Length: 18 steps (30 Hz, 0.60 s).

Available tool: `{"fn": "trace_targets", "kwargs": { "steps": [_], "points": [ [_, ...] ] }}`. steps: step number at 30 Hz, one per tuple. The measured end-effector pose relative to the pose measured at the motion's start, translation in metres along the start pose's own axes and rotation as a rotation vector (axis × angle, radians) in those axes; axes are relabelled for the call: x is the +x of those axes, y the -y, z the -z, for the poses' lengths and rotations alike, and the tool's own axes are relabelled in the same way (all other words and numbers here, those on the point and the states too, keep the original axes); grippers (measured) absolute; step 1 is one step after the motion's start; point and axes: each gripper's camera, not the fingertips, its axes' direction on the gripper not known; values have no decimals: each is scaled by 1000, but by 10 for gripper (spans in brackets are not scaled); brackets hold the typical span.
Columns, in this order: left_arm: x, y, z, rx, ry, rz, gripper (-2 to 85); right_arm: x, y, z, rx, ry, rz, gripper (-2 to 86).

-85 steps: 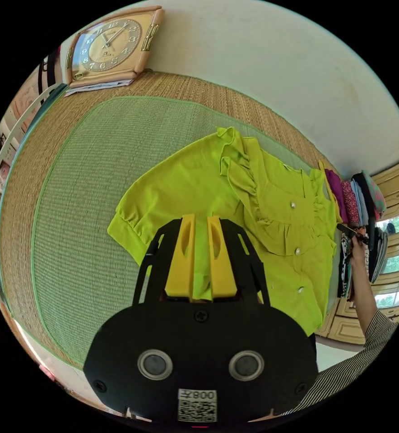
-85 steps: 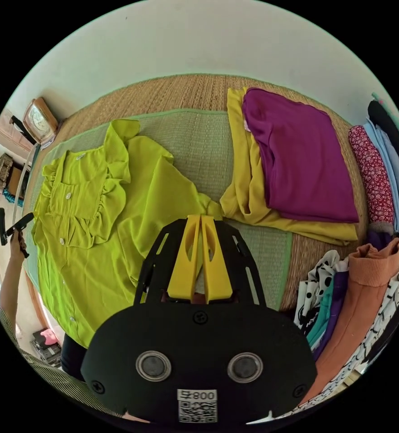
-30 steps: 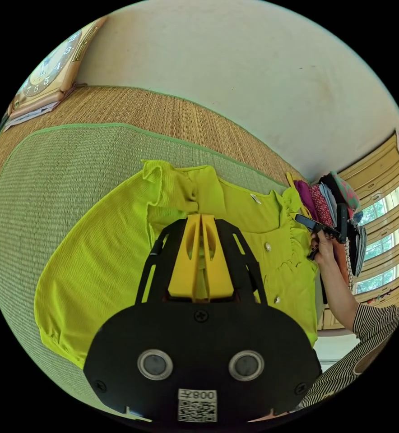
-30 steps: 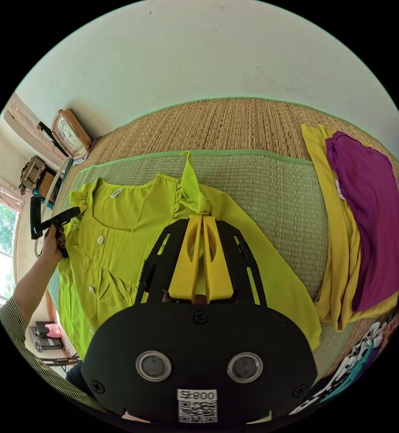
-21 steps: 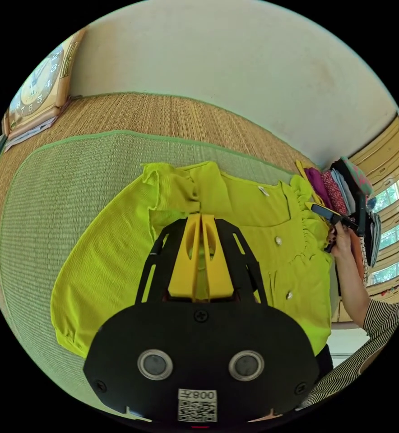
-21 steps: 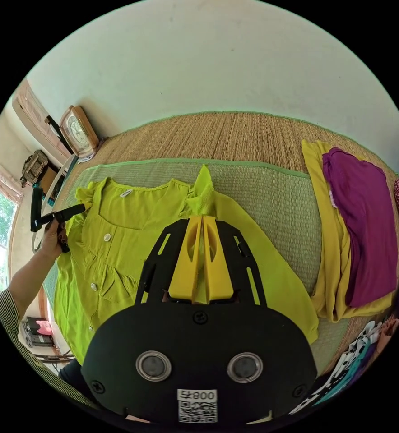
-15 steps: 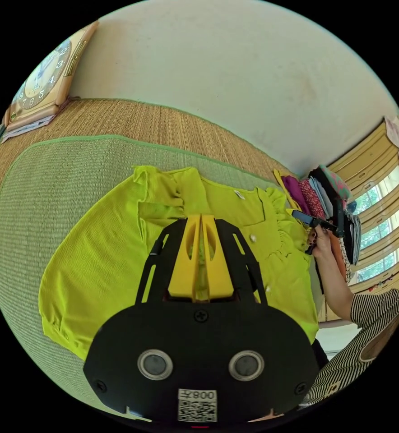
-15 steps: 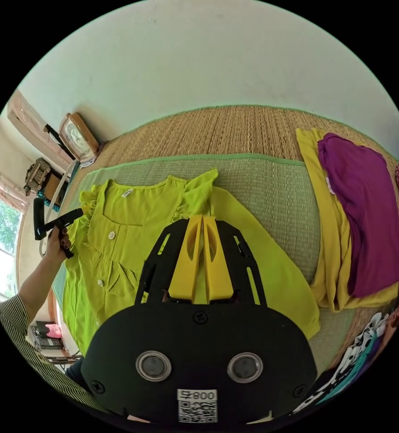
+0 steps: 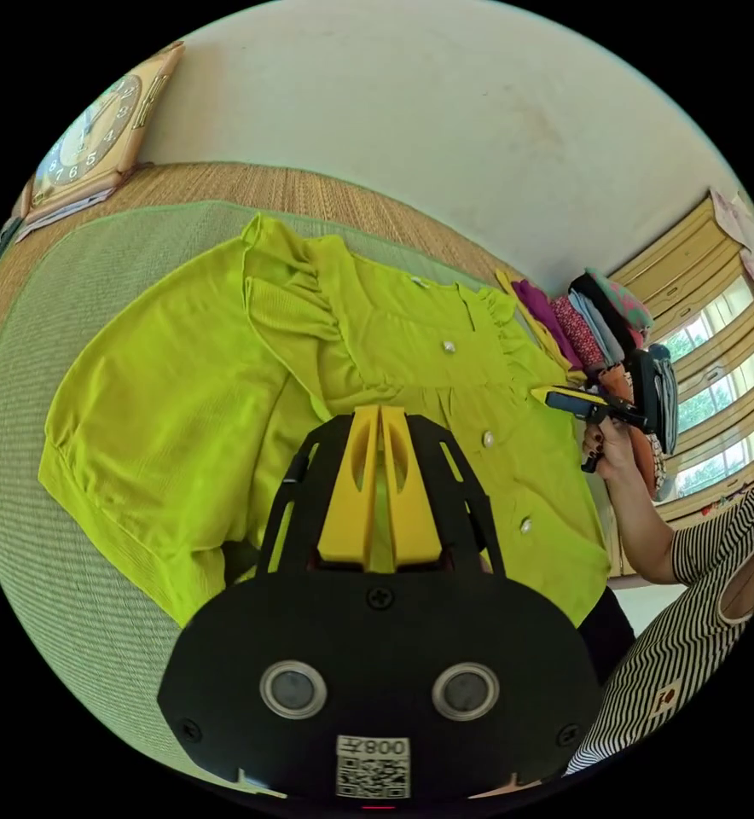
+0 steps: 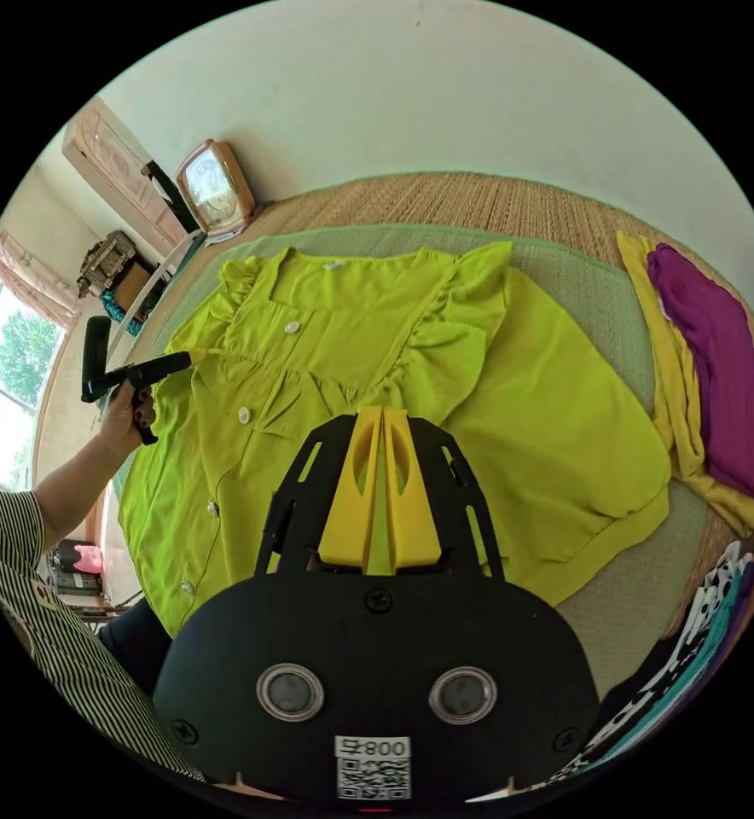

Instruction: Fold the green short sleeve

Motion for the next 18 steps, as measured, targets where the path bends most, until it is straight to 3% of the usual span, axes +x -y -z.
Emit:
{"fn": "trace_targets", "kwargs": {
  "steps": [5,9,12,18],
  "points": [
    [6,-12,-1,97,-33,16,2,8,-21,11,54,34,-83,1],
    [13,-18,-34,-20,16,-4,3,-1,-36,0,44,53,-89,2],
    [13,-27,-39,59,-22,30,6,0,-48,6,80,86,-119,4],
    [51,-34,-72,82,-168,-97,28,8,-98,51,286,50,-225,23]
  ]
}}
